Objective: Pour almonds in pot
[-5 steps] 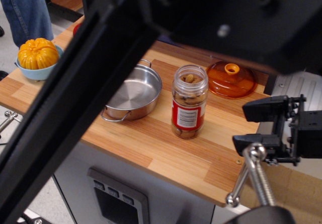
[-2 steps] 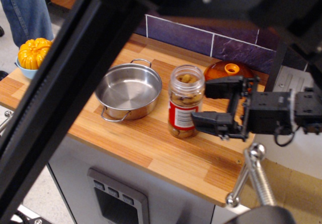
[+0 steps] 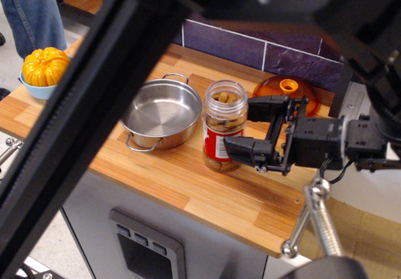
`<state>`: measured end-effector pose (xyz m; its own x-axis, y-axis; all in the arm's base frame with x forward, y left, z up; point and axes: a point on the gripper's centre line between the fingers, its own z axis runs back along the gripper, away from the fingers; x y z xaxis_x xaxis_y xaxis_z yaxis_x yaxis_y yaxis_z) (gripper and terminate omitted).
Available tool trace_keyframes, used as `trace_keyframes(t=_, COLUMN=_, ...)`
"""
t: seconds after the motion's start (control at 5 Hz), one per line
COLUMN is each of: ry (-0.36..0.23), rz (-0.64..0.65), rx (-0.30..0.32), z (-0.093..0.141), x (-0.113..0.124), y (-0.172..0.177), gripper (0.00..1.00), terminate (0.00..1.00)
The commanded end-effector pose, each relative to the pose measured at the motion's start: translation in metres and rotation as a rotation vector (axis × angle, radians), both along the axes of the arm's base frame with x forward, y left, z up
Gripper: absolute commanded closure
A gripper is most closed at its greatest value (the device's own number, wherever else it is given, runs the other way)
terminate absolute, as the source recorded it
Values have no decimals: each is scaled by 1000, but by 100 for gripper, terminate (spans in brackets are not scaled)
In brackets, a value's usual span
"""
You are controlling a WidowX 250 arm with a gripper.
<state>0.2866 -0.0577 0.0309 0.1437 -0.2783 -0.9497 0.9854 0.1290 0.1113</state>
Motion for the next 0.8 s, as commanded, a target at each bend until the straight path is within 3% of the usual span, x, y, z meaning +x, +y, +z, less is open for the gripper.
trace_keyframes(t=0.0, ry=2, rz=-1, rx=31, z=5, x=-5, y=27, gripper=0, terminate=0)
trace_keyframes(t=0.2, ry=42, rz=-10, rx=45, z=4, x=-14, y=36, gripper=0, terminate=0)
trace_keyframes(t=0.4, ry=21, rz=-20, rx=60, z=6, x=-20, y=45, gripper=0, terminate=0)
trace_keyframes(t=0.6, ry=2, rz=-56, rx=-16, z=6, x=-22, y=46, gripper=100, terminate=0)
